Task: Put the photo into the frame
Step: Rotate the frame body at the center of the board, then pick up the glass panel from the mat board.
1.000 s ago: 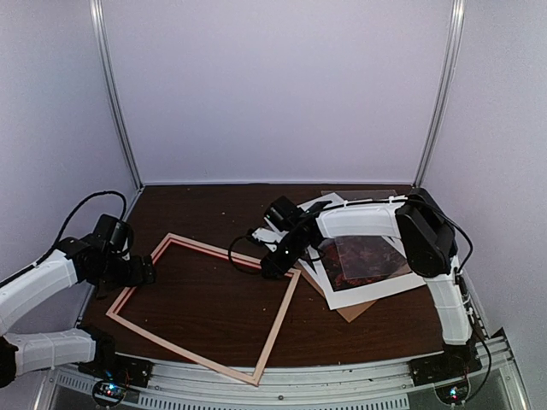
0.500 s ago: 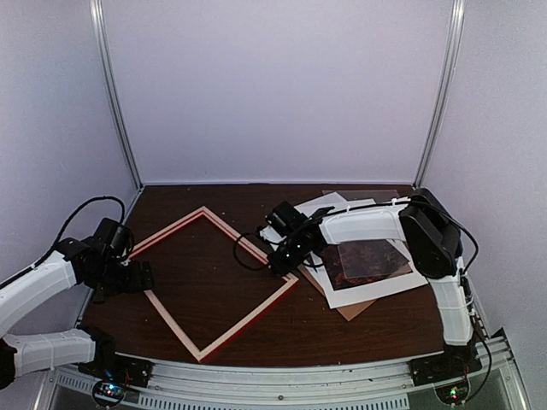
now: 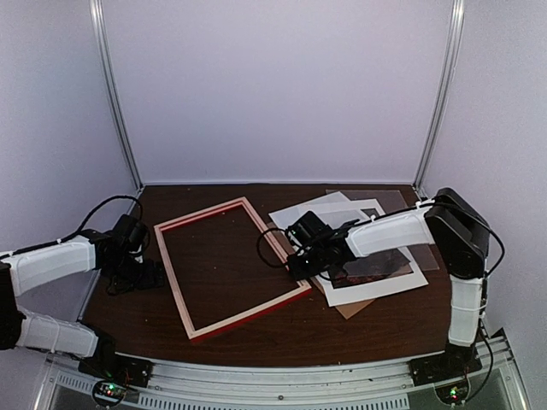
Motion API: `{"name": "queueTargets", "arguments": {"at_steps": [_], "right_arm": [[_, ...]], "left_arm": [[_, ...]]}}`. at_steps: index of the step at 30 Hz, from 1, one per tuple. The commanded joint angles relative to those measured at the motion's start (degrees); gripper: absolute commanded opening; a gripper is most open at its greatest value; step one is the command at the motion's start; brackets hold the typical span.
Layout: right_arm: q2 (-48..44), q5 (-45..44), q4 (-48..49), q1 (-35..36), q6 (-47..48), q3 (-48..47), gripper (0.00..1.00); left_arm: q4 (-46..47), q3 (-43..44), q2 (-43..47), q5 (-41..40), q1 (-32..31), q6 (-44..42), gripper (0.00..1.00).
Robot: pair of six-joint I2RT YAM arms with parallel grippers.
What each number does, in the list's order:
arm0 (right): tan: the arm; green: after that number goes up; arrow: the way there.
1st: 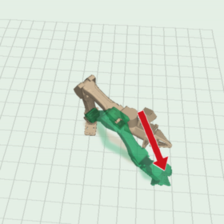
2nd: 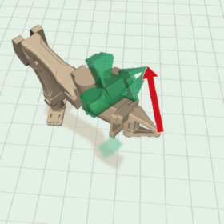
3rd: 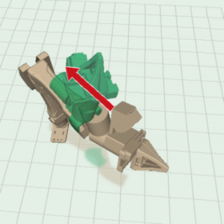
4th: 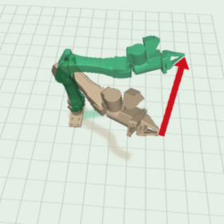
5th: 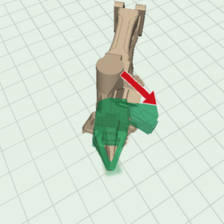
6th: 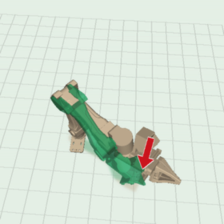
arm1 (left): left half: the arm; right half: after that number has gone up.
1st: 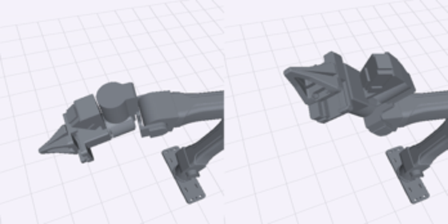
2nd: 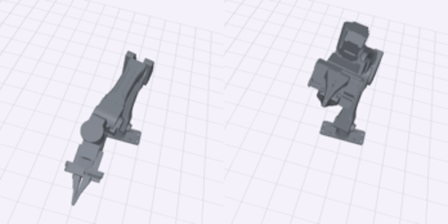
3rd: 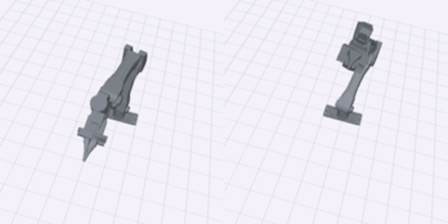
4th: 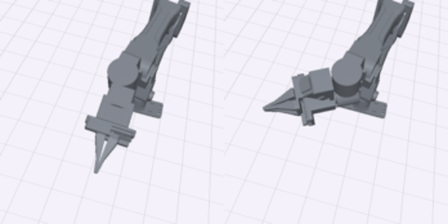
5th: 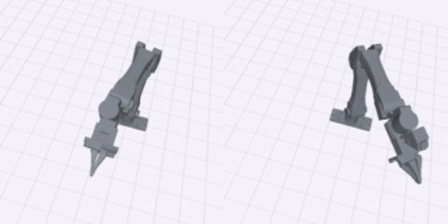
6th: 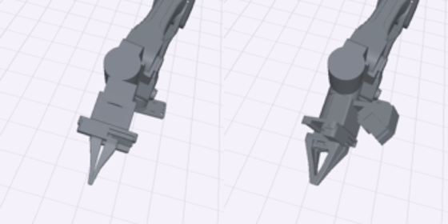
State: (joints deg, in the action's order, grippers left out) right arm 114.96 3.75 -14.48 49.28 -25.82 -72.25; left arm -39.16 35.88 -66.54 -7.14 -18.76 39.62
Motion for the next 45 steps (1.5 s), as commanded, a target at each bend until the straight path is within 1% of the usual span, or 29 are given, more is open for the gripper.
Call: {"name": "queueTargets", "arguments": {"at_steps": [1, 6, 10, 14, 19, 23, 26, 33, 37, 41, 45], "right_arm": [[-1.3, 0.2, 0.8, 2.0, -7.9, 5.6, 0.18], [-2.5, 1.2, 1.7, 5.1, -10.8, 8.4, 0.20], [-4.6, 1.5, 1.8, 6.7, -11.9, 10.1, 0.25], [-7.0, 1.6, 2.0, 7.1, -12.2, 11.5, 0.36], [-8.8, -0.3, -0.2, 7.1, -10.6, 11.3, 0.51], [-10.4, -1.8, -2.5, 6.7, -8.2, 10.5, 0.57], [-12.1, -3.4, -5.0, 5.7, -5.9, 9.7, 0.60], [-17.1, -6.2, -10.2, -1.3, -0.1, 9.5, 0.64], [-19.1, -6.7, -12.4, -8.6, 2.8, 9.8, 0.65], [-20.8, -7.5, -14.4, -16.4, 5.0, 9.9, 0.65], [-22.0, -8.2, -15.5, -25.7, 5.3, 10.1, 0.71]], "left_arm": [[7.9, 3.2, -4.6, 3.0, -0.2, -2.8, 0.95], [10.8, 5.1, -9.9, 4.1, -0.3, -3.6, 0.90], [11.5, 6.3, -13.2, 4.0, -0.4, -4.8, 0.80], [12.1, 7.0, -16.0, 3.9, -0.7, -6.0, 0.66], [12.1, 7.8, -18.9, 3.3, -0.9, -7.1, 0.52], [12.1, 8.6, -20.8, 3.4, -1.0, -8.4, 0.46], [11.7, 9.4, -21.9, 3.8, -1.0, -10.0, 0.39], [9.6, 11.3, -22.7, 3.4, -1.1, -13.9, 0.25], [9.6, 12.1, -24.2, 3.8, -1.2, -16.0, 0.20], [8.4, 13.5, -25.6, 2.2, -1.2, -16.9, 0.18], [7.2, 15.8, -26.6, 1.3, -1.2, -16.9, 0.18]]}}
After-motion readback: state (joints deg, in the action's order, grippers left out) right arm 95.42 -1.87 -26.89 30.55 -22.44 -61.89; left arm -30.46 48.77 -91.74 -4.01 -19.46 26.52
